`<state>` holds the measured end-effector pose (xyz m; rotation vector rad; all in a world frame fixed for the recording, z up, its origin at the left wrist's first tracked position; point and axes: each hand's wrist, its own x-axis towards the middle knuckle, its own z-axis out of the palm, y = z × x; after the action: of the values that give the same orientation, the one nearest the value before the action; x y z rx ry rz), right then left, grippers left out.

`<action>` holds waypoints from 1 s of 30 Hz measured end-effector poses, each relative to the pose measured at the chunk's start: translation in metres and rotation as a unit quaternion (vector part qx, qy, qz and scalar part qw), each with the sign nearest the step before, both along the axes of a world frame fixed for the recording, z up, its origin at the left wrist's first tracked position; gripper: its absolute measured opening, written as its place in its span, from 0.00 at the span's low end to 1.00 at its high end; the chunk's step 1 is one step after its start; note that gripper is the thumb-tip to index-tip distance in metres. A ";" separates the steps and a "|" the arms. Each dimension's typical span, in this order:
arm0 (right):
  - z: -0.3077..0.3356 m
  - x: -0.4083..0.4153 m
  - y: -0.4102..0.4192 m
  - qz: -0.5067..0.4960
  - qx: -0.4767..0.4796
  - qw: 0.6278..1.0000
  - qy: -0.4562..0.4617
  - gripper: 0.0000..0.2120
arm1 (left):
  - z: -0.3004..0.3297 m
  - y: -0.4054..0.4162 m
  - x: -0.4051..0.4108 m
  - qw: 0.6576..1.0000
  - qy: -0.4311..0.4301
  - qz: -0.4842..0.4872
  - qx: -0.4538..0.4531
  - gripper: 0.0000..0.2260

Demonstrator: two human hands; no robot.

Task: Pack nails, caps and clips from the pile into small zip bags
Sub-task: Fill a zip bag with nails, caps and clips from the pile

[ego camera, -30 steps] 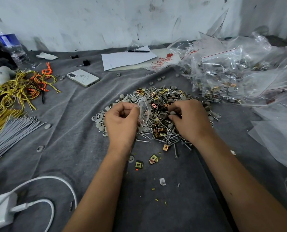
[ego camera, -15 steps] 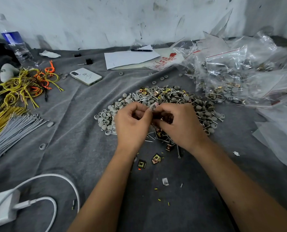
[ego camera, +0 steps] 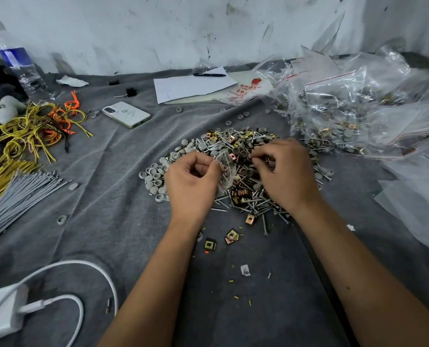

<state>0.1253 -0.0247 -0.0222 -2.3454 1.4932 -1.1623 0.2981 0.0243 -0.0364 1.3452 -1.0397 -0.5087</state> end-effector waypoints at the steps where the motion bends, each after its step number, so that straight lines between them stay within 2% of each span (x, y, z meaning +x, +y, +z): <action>1: -0.002 -0.004 -0.004 -0.027 0.015 0.999 0.034 0.09 | 0.000 0.000 0.000 1.000 -0.001 0.000 0.000 0.08; 4: -0.005 -0.007 -0.008 -0.049 0.044 0.991 0.112 0.14 | -0.001 0.000 0.000 1.000 -0.001 0.000 -0.002 0.08; 7: -0.006 -0.004 -0.010 -0.058 0.058 0.985 0.150 0.17 | 0.000 0.000 0.000 1.000 0.000 -0.002 -0.002 0.09; 13: -0.006 -0.003 -0.014 -0.071 0.086 0.988 0.105 0.08 | -0.001 0.001 0.000 1.000 0.001 -0.003 0.003 0.09; 21: -0.007 -0.003 -0.014 -0.052 0.082 0.985 0.145 0.11 | -0.001 0.001 -0.001 1.000 -0.005 -0.005 0.009 0.08; 30: -0.008 -0.001 -0.011 -0.037 0.075 0.987 0.135 0.06 | -0.001 0.001 -0.001 1.000 -0.002 -0.009 0.007 0.06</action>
<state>0.1239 -0.0358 -0.0300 -2.4371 1.6992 -0.7353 0.2971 0.0255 -0.0378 1.3515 -1.0535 -0.5277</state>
